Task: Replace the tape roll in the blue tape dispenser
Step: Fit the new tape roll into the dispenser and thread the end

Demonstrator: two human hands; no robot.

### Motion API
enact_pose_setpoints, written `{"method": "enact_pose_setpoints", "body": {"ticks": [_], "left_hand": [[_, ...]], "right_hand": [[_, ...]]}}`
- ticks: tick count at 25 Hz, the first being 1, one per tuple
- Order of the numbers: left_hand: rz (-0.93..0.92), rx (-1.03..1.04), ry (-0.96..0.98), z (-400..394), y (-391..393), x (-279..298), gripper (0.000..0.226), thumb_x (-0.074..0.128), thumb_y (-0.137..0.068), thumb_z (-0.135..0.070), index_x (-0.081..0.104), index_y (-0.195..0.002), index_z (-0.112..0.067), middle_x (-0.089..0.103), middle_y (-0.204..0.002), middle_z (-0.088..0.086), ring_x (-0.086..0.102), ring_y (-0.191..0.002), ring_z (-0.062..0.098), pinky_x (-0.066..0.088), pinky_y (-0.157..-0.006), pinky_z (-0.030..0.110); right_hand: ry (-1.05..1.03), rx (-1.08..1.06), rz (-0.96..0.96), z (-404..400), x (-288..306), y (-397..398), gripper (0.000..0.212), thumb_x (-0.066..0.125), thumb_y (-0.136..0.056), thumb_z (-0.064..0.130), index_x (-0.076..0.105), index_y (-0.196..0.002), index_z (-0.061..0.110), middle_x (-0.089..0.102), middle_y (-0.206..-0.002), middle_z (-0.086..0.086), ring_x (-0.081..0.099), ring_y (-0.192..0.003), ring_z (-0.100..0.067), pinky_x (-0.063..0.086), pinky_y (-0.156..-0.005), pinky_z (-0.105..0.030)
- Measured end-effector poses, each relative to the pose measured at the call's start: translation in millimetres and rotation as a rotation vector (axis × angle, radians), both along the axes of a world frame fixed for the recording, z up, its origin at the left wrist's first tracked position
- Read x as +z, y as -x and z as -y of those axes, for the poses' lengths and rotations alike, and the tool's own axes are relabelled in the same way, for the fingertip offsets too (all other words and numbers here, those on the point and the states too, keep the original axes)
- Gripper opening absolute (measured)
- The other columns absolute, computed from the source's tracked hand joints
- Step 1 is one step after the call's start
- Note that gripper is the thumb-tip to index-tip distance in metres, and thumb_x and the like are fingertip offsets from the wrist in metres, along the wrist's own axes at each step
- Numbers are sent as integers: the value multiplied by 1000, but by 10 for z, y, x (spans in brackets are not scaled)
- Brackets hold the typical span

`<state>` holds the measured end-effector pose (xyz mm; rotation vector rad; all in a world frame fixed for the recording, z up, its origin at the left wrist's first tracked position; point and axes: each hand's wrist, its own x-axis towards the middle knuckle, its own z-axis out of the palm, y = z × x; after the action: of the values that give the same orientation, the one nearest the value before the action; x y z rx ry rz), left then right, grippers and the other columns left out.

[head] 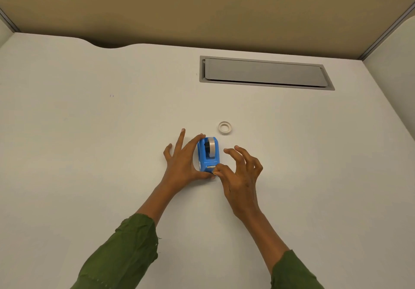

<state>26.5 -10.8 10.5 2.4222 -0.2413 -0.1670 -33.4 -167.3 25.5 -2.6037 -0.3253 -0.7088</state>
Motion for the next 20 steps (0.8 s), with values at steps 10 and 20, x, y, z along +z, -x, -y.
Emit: {"method": "enact_pose_setpoints", "body": {"ticks": [10, 20], "left_hand": [[-37, -12, 5, 13, -7, 49, 98, 71, -57, -62, 24, -138, -32, 29, -151, -5, 1, -144, 14, -1, -113, 53], [-53, -16, 23, 13, 9, 71, 96, 75, -59, -55, 25, -138, -32, 31, -150, -7, 2, -144, 13, -1, -113, 53]], "right_hand": [[76, -41, 115, -17, -138, -3, 6, 65, -84, 19, 67, -89, 19, 44, -128, 0, 38, -126, -23, 22, -98, -46], [468, 116, 345, 112, -165, -38, 10, 69, -80, 10, 70, -81, 20, 48, -135, 0, 44, -121, -21, 28, -79, -42]]}}
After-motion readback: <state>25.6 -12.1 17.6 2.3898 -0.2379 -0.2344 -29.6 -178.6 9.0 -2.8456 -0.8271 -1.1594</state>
